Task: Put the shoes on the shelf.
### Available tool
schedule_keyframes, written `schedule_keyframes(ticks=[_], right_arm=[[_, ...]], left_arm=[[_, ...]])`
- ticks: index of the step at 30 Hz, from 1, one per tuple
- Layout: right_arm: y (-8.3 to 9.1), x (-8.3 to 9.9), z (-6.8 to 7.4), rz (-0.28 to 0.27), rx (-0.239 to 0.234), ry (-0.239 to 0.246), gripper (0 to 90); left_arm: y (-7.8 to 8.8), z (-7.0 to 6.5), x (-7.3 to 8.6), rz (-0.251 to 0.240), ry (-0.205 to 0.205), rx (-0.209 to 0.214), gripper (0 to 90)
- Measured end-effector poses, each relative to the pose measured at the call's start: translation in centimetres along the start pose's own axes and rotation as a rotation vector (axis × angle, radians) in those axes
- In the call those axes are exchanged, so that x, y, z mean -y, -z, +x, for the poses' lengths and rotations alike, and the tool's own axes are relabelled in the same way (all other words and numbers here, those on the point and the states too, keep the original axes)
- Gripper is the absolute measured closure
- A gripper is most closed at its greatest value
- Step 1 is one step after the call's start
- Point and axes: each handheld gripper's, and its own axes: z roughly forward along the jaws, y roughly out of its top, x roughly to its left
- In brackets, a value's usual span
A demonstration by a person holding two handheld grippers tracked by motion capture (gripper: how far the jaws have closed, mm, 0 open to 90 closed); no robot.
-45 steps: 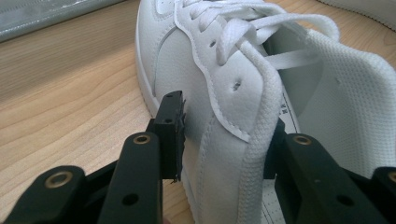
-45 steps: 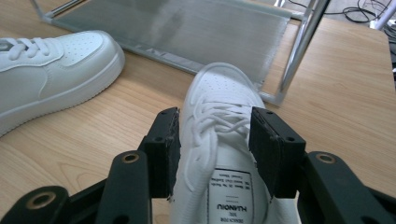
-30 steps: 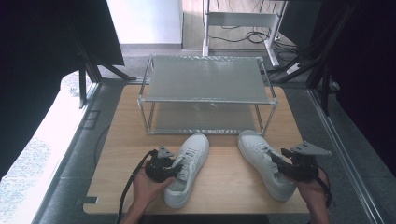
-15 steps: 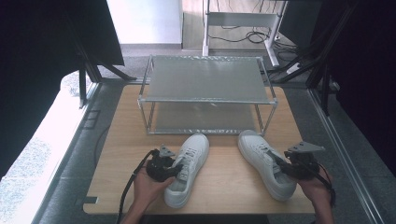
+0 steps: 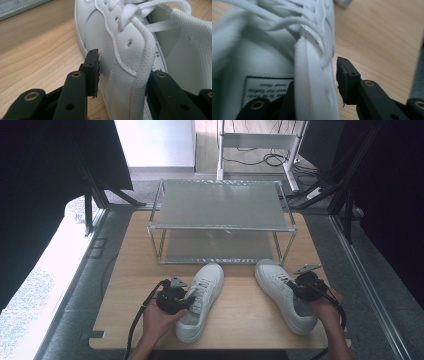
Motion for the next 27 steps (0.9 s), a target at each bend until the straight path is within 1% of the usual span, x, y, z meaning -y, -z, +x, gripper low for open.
schedule_keyframes(ticks=[1, 4, 12, 17, 21, 24, 27], right_arm=[[-0.46, 0.01, -0.22, 0.01, -0.021, -0.011, 72.6], [-0.94, 0.09, -0.51, 0.012, -0.05, -0.032, 76.0], [-0.97, 0.14, -0.56, 0.01, -0.048, -0.043, 77.8], [-0.97, 0.14, -0.55, 0.009, -0.049, -0.045, 77.0], [-0.97, 0.13, -0.54, 0.01, -0.049, -0.047, 76.6], [-0.97, 0.12, -0.55, 0.01, -0.05, -0.05, 76.7], [-0.97, 0.12, -0.59, 0.011, -0.051, -0.058, 78.6]], left_arm=[[0.04, 0.04, -0.02, 0.003, -0.002, 0.0, 63.1], [0.07, 0.09, -0.09, 0.01, -0.006, -0.001, 62.5], [-0.06, -0.29, -0.49, 0.029, -0.017, -0.022, 65.4], [-0.45, -0.41, -0.77, 0.04, -0.016, -0.046, 69.4], [-0.71, -0.5, -0.87, 0.048, -0.017, -0.072, 74.5], [-0.78, -0.54, -0.81, 0.046, -0.016, -0.094, 78.7], [-0.76, -0.48, -0.64, 0.028, -0.004, -0.095, 81.5]])
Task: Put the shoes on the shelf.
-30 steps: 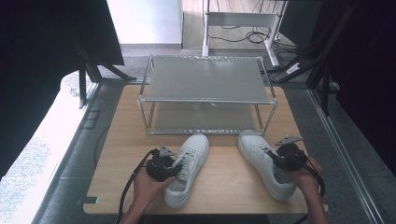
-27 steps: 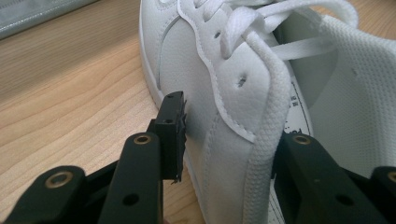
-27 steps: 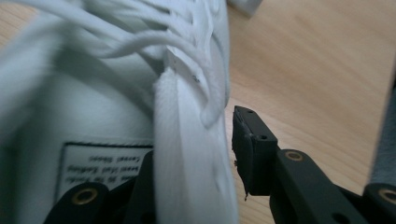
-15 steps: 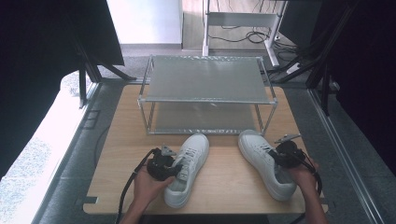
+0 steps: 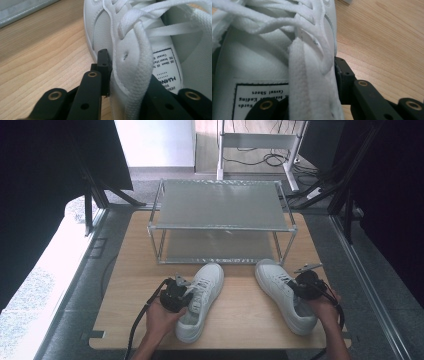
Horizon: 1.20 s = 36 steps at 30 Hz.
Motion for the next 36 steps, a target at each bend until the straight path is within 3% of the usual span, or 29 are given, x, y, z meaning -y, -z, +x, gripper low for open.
schedule_keyframes(ticks=[13, 18, 21, 28, 33, 36], right_arm=[[0.2, 0.3, -0.3, -0.027, -0.004, -0.074, 85.6], [0.4, 0.5, -0.4, -0.047, -0.009, -0.089, 85.8], [0.6, 0.7, -0.3, -0.066, -0.011, -0.093, 85.9], [1.3, 1.8, -0.7, -0.121, -0.074, -0.137, 85.8], [2.2, 2.6, -1.3, -0.187, -0.125, -0.201, 85.6], [2.6, 3.1, -1.7, -0.24, -0.179, -0.243, 85.6]], left_arm=[[0.2, 1.9, 1.0, -0.086, 0.109, 0.09, 83.0], [0.3, 2.2, 1.2, -0.105, 0.119, 0.11, 83.0], [0.5, 2.5, 1.3, -0.124, 0.145, 0.16, 83.0], [1.1, 3.2, 1.4, -0.175, 0.176, 0.269, 82.4], [1.7, 4.1, 1.6, -0.23, 0.236, 0.356, 82.4], [1.9, 4.6, 1.8, -0.255, 0.263, 0.398, 82.2]])
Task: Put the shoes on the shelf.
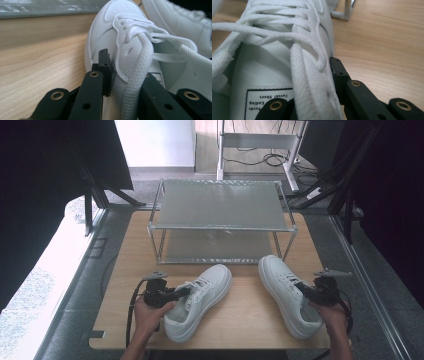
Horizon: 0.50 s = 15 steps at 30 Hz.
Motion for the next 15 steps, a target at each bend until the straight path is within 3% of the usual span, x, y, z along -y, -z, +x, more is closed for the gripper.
schedule_keyframes(ticks=[3, 6, 15], right_arm=[[0.4, 0.2, -0.2, -0.032, -0.057, -0.035, 85.6], [0.7, 0.2, -0.2, -0.065, -0.114, -0.066, 85.7], [0.9, 0.4, -0.4, -0.109, -0.17, -0.111, 85.8]], left_arm=[[0.6, 0.6, 0.0, -0.032, 0.037, 0.061, 82.0], [1.0, 0.9, -0.1, -0.064, 0.063, 0.093, 81.9], [2.2, 1.7, -0.2, -0.146, 0.103, 0.155, 81.9]])
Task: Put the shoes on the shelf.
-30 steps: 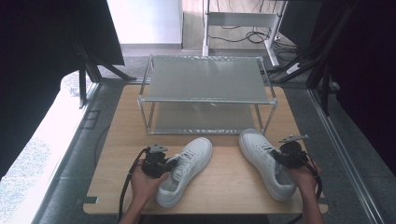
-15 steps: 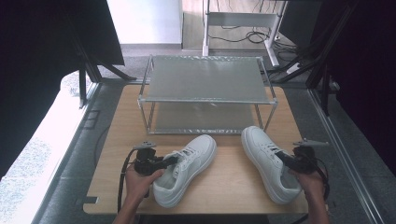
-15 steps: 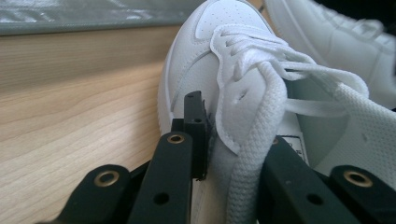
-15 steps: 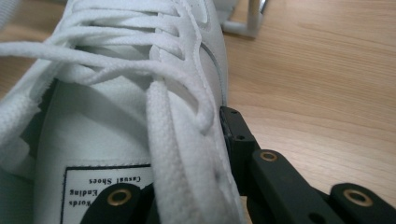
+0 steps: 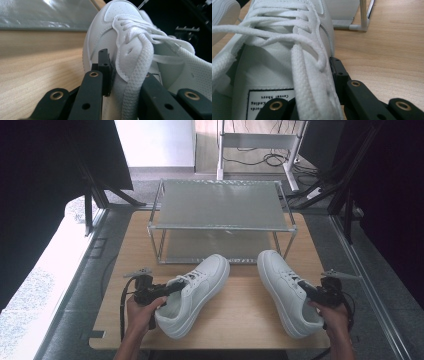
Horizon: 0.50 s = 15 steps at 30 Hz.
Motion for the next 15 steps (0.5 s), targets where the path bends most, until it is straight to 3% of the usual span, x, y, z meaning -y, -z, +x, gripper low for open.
schedule_keyframes(ticks=[8, 15], right_arm=[[0.29, 0.08, -0.31, -0.052, -0.042, -0.043, 85.9], [0.54, -0.02, -0.16, -0.086, -0.082, -0.068, 85.9]], left_arm=[[0.79, 0.13, -0.2, -0.069, 0.031, 0.056, 82.0], [1.04, 0.16, -0.26, -0.091, 0.039, 0.076, 82.0]])
